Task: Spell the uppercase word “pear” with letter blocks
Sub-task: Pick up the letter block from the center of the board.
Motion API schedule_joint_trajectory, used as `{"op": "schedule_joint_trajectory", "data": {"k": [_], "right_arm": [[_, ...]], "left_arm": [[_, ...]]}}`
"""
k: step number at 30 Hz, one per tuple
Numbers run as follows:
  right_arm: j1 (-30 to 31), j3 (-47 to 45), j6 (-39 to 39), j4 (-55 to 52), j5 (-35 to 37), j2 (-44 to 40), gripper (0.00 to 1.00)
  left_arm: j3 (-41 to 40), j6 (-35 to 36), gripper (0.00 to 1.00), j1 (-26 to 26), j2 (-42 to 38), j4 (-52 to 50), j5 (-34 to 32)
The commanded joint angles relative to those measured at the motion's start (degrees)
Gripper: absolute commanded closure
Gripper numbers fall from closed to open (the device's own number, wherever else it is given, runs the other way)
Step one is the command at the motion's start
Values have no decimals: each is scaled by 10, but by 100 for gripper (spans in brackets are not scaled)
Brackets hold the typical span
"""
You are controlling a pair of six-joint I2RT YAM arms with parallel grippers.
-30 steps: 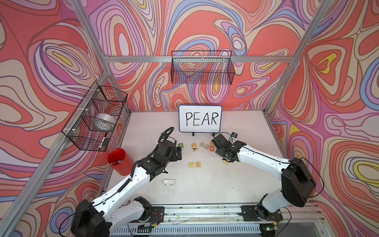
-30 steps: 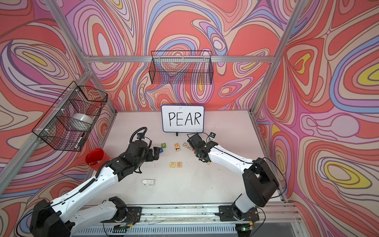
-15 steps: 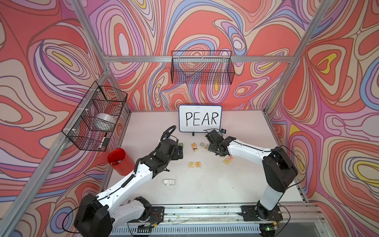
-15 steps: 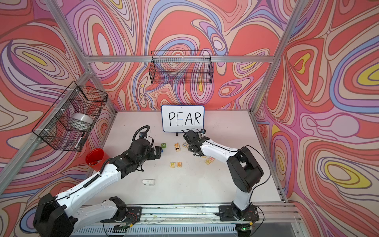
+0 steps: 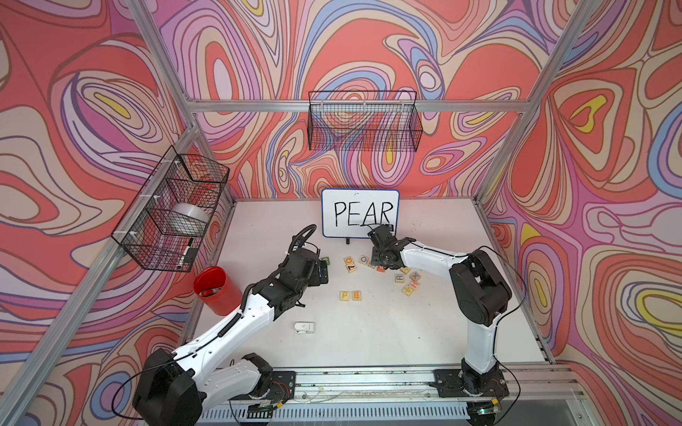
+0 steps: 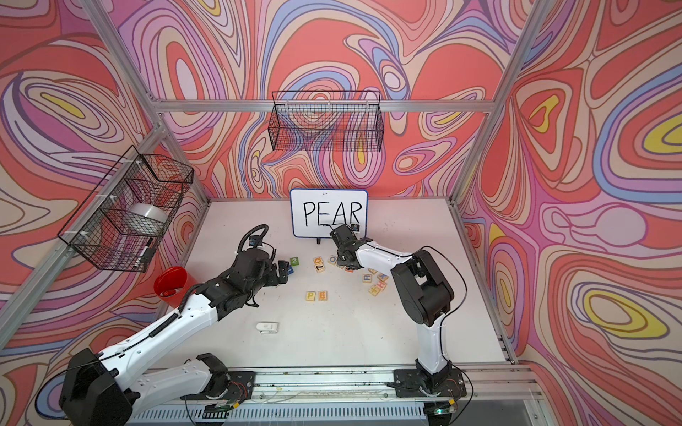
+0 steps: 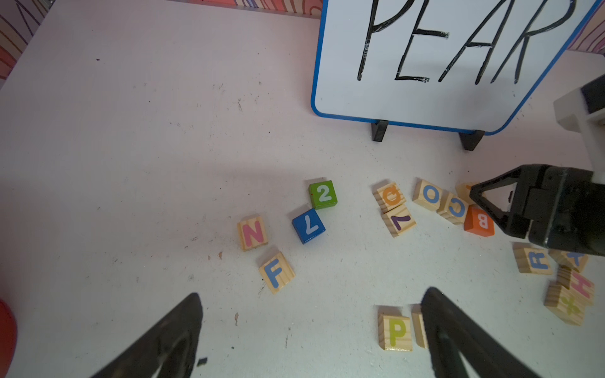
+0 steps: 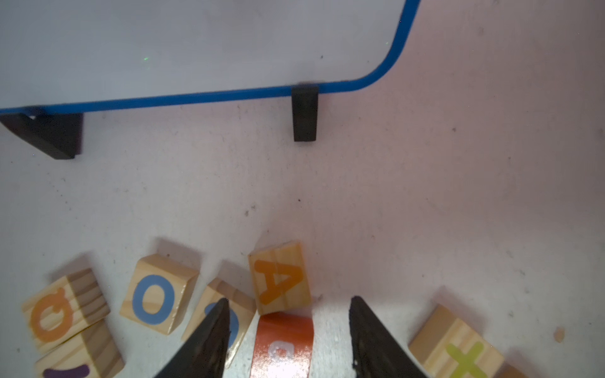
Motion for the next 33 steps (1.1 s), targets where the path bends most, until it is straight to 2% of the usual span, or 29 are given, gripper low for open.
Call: {"op": "schedule_joint_trajectory", "data": {"k": [1,18,21,29,33], "right_arm": [[-11,10,-35,16,-15,10,41],[-21,30,-50,19,-43,58,47],[-20,32,-49,16,-39,66,50],[-20,32,-51,8,-22,57,68],[-20,24,-67,7,-13,28,71]], "left_arm": [[12,0,0,1,-15,-20,-18],[7,-11,0,1,-24,-28,-24],[6,-12,0,1,-27,-29,-26],[1,-15,0,1,-37,-32,-28],[-1,-17,0,1,-38,-31,-27]]}}
